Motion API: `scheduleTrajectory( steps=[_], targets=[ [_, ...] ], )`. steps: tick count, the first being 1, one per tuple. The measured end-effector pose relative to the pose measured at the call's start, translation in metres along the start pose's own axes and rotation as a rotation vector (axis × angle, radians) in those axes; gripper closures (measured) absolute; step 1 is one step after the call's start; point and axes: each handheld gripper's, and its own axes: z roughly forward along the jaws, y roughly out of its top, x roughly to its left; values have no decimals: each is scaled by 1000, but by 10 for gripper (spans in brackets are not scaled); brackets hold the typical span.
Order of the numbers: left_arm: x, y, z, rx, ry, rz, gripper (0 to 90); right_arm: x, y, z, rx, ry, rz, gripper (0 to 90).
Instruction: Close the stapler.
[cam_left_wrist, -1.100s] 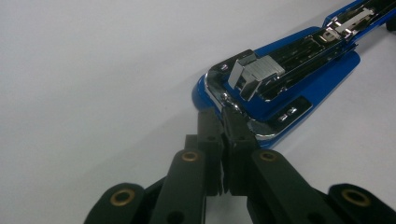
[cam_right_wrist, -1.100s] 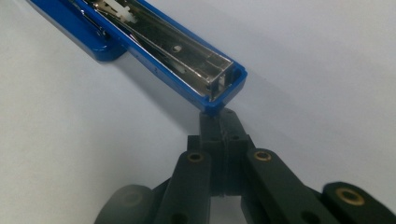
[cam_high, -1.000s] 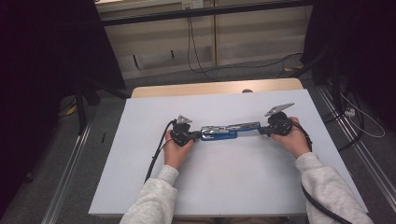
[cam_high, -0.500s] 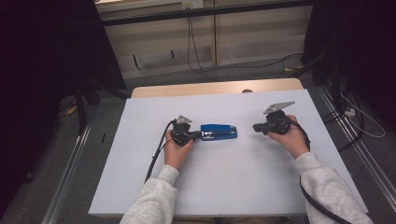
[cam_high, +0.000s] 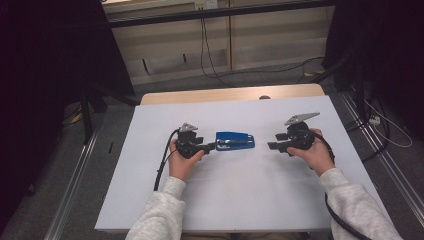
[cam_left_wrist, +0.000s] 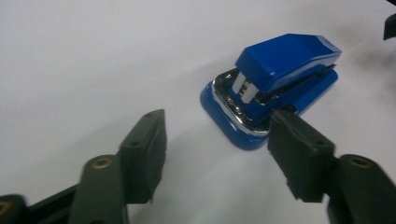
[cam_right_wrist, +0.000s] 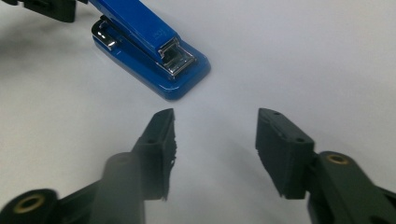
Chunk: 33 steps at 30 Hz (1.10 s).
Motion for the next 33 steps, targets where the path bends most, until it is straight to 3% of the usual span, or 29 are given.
scheduleTrajectory(
  steps=[4,6,12,33],
  targets=[
    [-2,0,-10,-16,-31,3,293,4,-5,-6,4,-9,-3,325],
    [-1,0,-16,-17,-33,22,264,4,-8,-8,-3,-4,12,284],
    [2,-3,-28,-25,-40,18,196,9,-14,-13,-4,-3,12,204],
    [0,-13,-54,-50,-53,40,115,21,-31,-32,0,7,2,153]
  ],
)
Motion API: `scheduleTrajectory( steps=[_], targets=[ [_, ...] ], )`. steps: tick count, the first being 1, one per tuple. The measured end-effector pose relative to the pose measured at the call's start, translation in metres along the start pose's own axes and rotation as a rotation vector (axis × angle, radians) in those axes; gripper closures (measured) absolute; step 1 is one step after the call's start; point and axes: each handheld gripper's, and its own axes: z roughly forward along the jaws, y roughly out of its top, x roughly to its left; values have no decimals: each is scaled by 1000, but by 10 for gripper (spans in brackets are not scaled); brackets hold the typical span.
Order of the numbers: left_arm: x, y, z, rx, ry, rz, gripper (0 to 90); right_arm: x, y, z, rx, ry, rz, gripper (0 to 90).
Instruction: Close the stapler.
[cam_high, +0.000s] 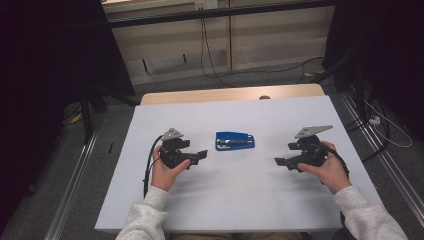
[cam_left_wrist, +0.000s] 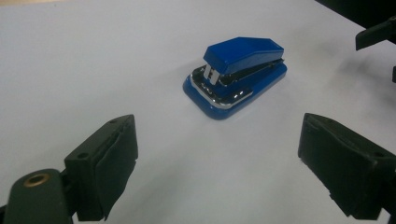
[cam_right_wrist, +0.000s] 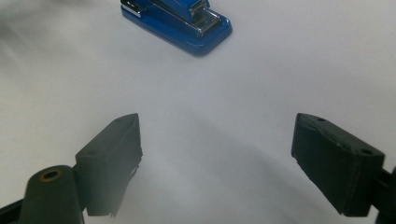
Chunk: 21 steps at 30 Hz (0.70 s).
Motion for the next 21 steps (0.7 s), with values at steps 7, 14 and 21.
scheduleTrajectory(
  steps=[7,14,21],
  targets=[
    [0,-6,-11,-6,0,7,108,3,-4,-6,1,5,-5,146],
    [3,-14,-19,1,16,8,102,6,-8,-10,5,11,-8,141],
    [6,-18,-29,-17,21,-7,100,8,-11,-13,14,10,-12,141]
  ],
)
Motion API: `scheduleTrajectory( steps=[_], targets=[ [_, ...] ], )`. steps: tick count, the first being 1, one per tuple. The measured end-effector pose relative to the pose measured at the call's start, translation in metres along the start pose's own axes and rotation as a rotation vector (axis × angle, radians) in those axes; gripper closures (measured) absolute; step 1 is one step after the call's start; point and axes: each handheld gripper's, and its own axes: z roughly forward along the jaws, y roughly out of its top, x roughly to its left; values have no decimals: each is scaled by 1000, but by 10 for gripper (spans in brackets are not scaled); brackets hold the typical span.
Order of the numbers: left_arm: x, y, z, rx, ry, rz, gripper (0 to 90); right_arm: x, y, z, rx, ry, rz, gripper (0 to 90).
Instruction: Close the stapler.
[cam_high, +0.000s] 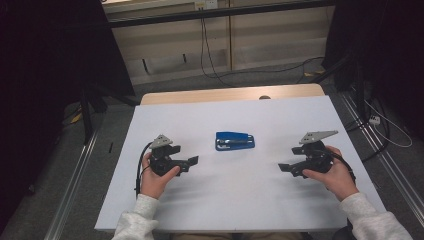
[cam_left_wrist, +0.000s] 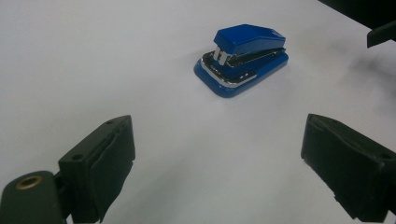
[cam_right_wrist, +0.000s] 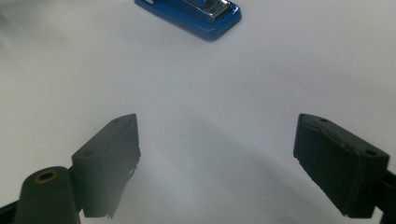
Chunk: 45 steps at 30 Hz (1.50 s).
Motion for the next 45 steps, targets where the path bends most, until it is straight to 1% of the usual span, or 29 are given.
scheduleTrajectory(
  steps=[2,4,7,8,9,11,13,16,19,24,25,28,29,31,32,37,38,39,41,45],
  targets=[
    [1,-1,-3,13,7,7,96,0,-1,-1,-3,2,-1,139],
    [0,-3,-5,1,5,2,96,1,-2,-2,-2,4,-8,139],
    [1,-4,-9,1,13,5,96,1,-3,-2,2,7,-8,139],
    [1,-5,-11,7,11,7,95,1,-4,-3,3,5,-10,137],
    [1,-6,-11,3,11,4,95,2,-4,-4,7,6,-6,137],
    [3,-7,-15,3,16,13,95,2,-5,-5,3,6,-7,136],
    [3,-8,-17,-1,18,1,95,2,-6,-6,2,6,-9,136],
    [4,-10,-21,-3,26,8,96,3,-8,-8,6,6,-12,136],
    [5,-12,-24,-3,25,-3,95,3,-10,-8,12,11,-11,136],
    [7,-14,-30,-11,36,1,95,4,-12,-10,17,12,-12,136],
    [7,-15,-30,-11,34,-4,95,4,-13,-10,14,9,-12,136],
    [8,-17,-34,-11,39,1,95,5,-14,-12,16,11,-6,135],
    [8,-17,-35,-11,36,-5,96,4,-15,-12,14,9,-12,135],
    [9,-19,-37,-13,39,0,96,5,-16,-14,15,6,-8,135],
    [8,-19,-39,-16,41,-8,96,6,-17,-15,12,7,-8,135],
    [11,-26,-49,-18,52,-8,96,7,-21,-20,10,2,-10,134],
    [12,-27,-52,-26,56,-14,96,7,-21,-21,8,2,-9,134],
    [12,-29,-54,-19,50,-16,95,7,-22,-22,7,1,-5,133],
    [14,-32,-59,-16,63,-6,93,8,-24,-24,7,0,-6,133],
    [17,-41,-67,-22,67,-32,93,9,-26,-26,7,-3,-11,132]
  ],
)
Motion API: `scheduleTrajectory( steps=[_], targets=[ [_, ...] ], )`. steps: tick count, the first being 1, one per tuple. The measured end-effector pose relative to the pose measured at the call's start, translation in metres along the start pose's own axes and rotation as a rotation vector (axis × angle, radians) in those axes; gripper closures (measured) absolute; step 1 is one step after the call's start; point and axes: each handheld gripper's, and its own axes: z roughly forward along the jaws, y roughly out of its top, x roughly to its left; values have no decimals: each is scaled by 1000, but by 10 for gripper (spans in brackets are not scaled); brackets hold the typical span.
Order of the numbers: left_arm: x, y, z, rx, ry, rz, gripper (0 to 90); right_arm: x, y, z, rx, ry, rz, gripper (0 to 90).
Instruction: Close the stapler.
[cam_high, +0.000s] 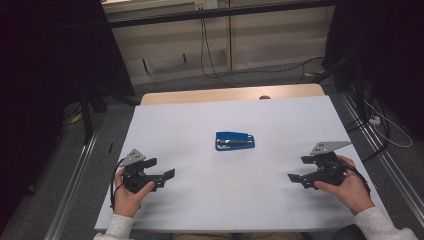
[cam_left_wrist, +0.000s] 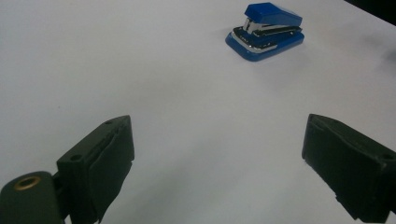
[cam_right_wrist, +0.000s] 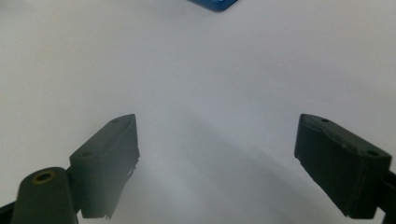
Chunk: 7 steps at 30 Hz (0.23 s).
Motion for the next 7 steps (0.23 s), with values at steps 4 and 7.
scheduleTrajectory(
  steps=[4,7],
  targets=[
    [2,-5,-7,-3,13,4,94,1,-2,-2,0,-2,-1,132],
    [4,-7,-9,-7,10,-6,94,1,-2,-3,-4,-1,-1,131]
  ],
)
